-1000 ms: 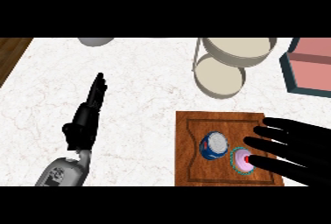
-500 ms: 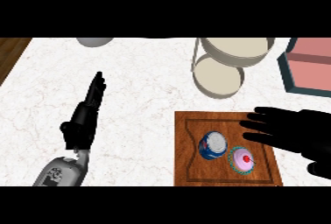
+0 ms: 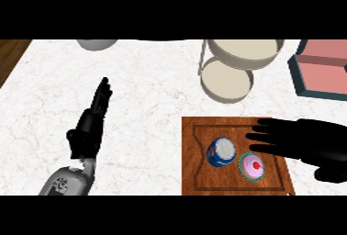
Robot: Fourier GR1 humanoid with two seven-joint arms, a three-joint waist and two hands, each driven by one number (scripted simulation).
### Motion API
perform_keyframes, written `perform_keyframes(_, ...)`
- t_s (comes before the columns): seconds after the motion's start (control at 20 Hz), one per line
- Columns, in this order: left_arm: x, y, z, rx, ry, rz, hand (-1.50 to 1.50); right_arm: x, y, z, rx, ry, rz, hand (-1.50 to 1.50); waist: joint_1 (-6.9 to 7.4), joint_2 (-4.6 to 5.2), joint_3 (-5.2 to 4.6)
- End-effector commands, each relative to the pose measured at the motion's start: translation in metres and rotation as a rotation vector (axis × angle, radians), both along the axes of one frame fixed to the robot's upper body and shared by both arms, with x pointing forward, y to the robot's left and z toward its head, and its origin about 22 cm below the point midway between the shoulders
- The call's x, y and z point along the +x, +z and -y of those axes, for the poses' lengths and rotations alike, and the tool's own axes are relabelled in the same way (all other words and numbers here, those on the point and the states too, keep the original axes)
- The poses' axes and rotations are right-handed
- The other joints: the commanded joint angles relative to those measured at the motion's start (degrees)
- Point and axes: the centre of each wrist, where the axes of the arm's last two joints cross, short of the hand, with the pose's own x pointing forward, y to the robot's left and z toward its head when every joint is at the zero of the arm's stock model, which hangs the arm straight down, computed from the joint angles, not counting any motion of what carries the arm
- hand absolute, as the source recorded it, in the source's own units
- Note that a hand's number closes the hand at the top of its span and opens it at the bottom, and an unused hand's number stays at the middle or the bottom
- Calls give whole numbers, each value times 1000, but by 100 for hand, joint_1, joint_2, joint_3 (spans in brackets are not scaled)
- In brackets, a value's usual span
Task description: Pick the cupcake from the cutting board and place it in the tiered basket
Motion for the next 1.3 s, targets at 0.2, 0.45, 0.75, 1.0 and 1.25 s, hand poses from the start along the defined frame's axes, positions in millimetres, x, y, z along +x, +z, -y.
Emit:
perform_keyframes(0.2,3,0,-10,-12,-12,8,0,-13,3,-6,-1,71,-83,-150,-68,-19,-6)
perform_keyframes(0.45,-1,-9,-3,-14,-1,-2,0,13,-5,-23,-38,60,-101,-150,-17,-11,-6)
perform_keyframes(0.75,-3,-7,10,-2,18,5,0,14,-16,-14,-37,50,-93,-150,-40,-13,-5)
perform_keyframes(1.0,13,4,2,1,5,7,0,12,-40,-33,-48,47,-117,-150,-31,-9,-4)
perform_keyframes(1.25,0,1,-7,6,11,-6,0,9,-37,-42,-45,41,-124,-150,-26,-13,-5)
